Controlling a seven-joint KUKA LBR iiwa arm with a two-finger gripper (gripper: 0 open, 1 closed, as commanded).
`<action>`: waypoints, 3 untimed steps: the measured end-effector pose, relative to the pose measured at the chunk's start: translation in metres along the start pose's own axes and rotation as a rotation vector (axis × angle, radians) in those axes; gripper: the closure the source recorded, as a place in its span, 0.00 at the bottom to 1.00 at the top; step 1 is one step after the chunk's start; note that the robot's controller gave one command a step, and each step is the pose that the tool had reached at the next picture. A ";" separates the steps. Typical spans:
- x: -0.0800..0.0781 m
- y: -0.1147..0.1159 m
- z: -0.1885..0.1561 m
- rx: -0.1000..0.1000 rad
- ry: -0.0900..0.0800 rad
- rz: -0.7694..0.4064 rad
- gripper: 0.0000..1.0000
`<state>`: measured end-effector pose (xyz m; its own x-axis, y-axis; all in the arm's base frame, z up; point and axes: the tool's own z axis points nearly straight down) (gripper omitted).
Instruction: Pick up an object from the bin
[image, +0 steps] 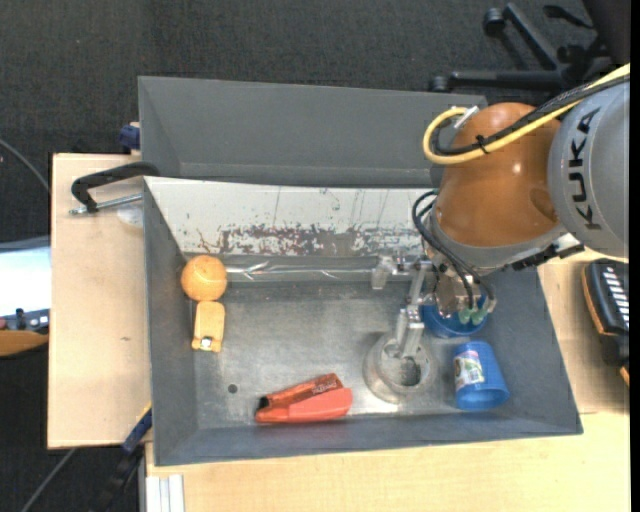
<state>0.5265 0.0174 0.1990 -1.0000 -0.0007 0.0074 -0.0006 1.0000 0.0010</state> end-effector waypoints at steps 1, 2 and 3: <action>-0.002 0.000 -0.005 0.000 -0.009 0.001 0.00; 0.012 -0.021 0.062 0.000 -0.009 -0.077 0.00; 0.023 -0.028 0.083 -0.001 -0.006 -0.095 0.00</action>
Offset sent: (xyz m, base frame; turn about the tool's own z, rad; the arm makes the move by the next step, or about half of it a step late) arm -0.0292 -0.0428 -0.1290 -0.1477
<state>0.5025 -0.0108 0.1159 -0.9954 -0.0956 0.0012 -0.0956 0.9954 0.0023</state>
